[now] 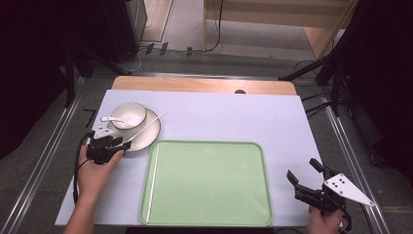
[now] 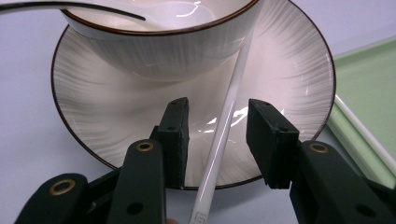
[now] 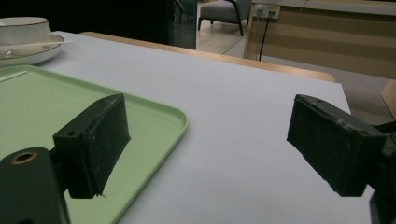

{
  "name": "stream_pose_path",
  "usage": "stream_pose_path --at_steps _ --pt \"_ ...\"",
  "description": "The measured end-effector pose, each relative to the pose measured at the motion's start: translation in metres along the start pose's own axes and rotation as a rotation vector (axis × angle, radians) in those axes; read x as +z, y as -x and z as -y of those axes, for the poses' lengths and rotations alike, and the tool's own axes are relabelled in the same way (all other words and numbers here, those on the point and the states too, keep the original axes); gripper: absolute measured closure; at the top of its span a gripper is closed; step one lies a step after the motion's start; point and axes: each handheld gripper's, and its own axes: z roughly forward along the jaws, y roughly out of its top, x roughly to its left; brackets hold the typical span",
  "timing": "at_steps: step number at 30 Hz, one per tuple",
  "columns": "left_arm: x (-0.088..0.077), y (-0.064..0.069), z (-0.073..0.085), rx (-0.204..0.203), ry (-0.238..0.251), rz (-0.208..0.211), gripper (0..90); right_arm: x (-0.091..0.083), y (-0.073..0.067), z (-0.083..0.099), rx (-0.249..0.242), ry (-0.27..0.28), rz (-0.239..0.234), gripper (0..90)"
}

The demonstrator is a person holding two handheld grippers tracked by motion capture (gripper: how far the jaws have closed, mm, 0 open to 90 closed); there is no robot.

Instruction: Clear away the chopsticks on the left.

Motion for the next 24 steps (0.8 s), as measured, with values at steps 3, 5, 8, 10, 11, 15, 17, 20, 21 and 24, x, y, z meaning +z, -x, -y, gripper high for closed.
stream_pose_path --at_steps 3,5,8,10,11,15,17,20,21,24 --pt "0.006 0.002 0.001 0.028 -0.022 -0.010 62.5 0.000 0.000 0.000 -0.004 0.001 0.000 12.7" --pt "0.007 0.002 0.001 0.041 -0.029 -0.015 64.3 0.000 0.000 0.000 -0.003 0.000 0.000 12.7" --pt "0.007 0.003 0.001 0.066 -0.045 -0.025 69.9 0.000 0.000 0.000 -0.005 -0.001 0.001 12.7" --pt "0.007 0.005 0.001 0.080 -0.042 -0.015 76.4 0.000 0.000 0.000 0.000 -0.002 0.001 12.7" --pt "0.007 0.005 0.001 0.080 -0.042 -0.015 79.6 0.000 0.000 0.000 0.001 -0.003 0.001 12.7" --pt "0.006 0.013 -0.001 0.146 -0.053 0.011 85.0 0.000 0.000 0.000 0.001 -0.004 0.000 12.7" --pt "0.004 0.015 -0.002 0.144 -0.051 0.022 85.1 0.000 0.000 0.000 0.001 -0.002 0.001 12.7" --pt "-0.001 0.020 -0.003 0.158 -0.045 0.024 85.1 -0.001 0.000 0.000 -0.002 -0.002 0.002 12.7" --pt "-0.003 0.022 -0.004 0.158 -0.041 0.028 85.1 -0.001 0.000 0.000 -0.001 0.000 0.003 12.7" --pt "-0.010 0.031 -0.005 0.167 -0.021 0.040 85.1 -0.002 0.001 0.000 0.006 0.003 0.006 12.7"
